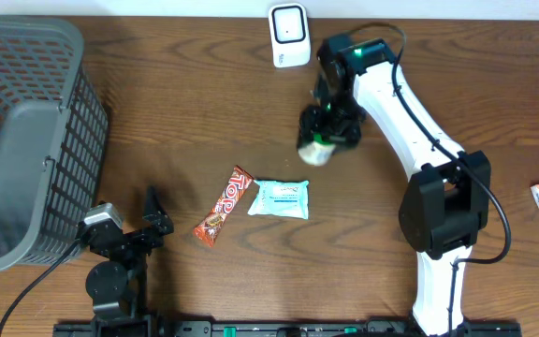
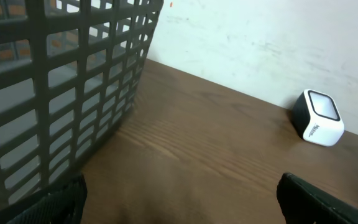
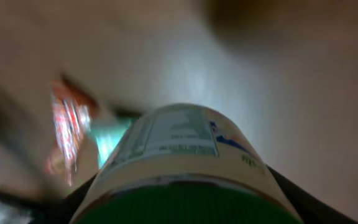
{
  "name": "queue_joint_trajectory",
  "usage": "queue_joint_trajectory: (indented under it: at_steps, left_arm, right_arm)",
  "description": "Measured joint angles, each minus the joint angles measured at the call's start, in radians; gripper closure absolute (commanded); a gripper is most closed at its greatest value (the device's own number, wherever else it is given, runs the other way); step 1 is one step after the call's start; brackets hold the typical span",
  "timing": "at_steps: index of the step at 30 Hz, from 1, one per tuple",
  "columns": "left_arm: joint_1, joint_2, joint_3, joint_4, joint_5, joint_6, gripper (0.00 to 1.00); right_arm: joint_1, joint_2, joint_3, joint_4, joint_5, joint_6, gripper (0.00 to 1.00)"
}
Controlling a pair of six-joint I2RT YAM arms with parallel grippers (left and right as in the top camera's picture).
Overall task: Scan the item barcode
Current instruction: 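Hold the jar in front of the white scanner with the right gripper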
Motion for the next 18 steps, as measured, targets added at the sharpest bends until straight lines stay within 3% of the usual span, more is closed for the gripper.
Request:
queue_joint_trajectory:
  at_steps: [9,18]
  left_arm:
    - [0.000,0.000,0.000,-0.001,0.000,0.000,0.02]
    - [0.000,-0.001,0.001,-0.002,0.000,0.000,0.02]
  right_arm:
    - [0.000,0.000,-0.001,0.566,0.228,-0.005,0.52]
    - [0.002,0.001,-0.005,0.973,0.410,-0.007,0.45]
